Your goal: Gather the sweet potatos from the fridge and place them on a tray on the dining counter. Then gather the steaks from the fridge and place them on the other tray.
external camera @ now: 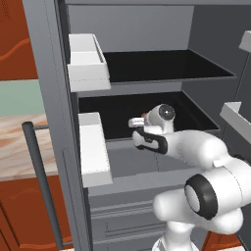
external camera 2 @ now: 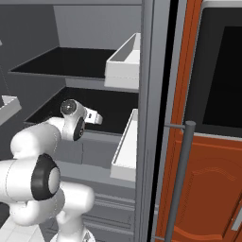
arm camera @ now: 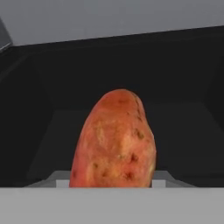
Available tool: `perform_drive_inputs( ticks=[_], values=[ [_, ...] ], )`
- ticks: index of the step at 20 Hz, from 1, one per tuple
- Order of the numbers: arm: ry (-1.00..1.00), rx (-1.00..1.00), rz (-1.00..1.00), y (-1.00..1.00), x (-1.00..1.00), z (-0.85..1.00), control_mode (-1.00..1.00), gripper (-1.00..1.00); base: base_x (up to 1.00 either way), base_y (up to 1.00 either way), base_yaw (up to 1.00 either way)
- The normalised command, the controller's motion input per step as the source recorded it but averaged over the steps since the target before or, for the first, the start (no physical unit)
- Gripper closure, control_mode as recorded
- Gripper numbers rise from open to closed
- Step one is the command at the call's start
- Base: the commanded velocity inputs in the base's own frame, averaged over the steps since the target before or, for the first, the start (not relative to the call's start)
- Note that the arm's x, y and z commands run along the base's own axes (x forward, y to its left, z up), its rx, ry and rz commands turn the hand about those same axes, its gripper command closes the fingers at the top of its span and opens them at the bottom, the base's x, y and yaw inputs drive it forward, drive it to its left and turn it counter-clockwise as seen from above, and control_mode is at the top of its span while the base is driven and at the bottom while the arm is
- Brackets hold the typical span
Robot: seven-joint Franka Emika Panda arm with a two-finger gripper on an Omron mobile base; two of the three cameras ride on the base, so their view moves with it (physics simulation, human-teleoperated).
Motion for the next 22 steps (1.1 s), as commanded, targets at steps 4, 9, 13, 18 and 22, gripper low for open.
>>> perform_drive_inputs(
  ticks=[4, 9, 13, 18, 22],
  values=[
    [0.13, 0.00, -0.01, -0.22, -0.75, 0.58, -1.00, 1.00, 0.00, 0.00, 0.00],
    [0.26, -0.04, 0.00, -0.12, -0.65, 0.64, -1.00, 1.00, 0.00, 0.00, 0.00],
    [0.23, -0.07, 0.00, -0.31, -0.85, 0.16, -1.00, 1.00, 0.00, 0.00, 0.00],
    [0.16, -0.06, 0.00, -0.32, -0.97, 0.09, -1.00, 1.00, 0.00, 0.00, 0.00],
    [0.25, -0.07, 0.00, -0.08, -0.89, 0.10, -1.00, 1.00, 0.00, 0.00, 0.00]
  ],
)
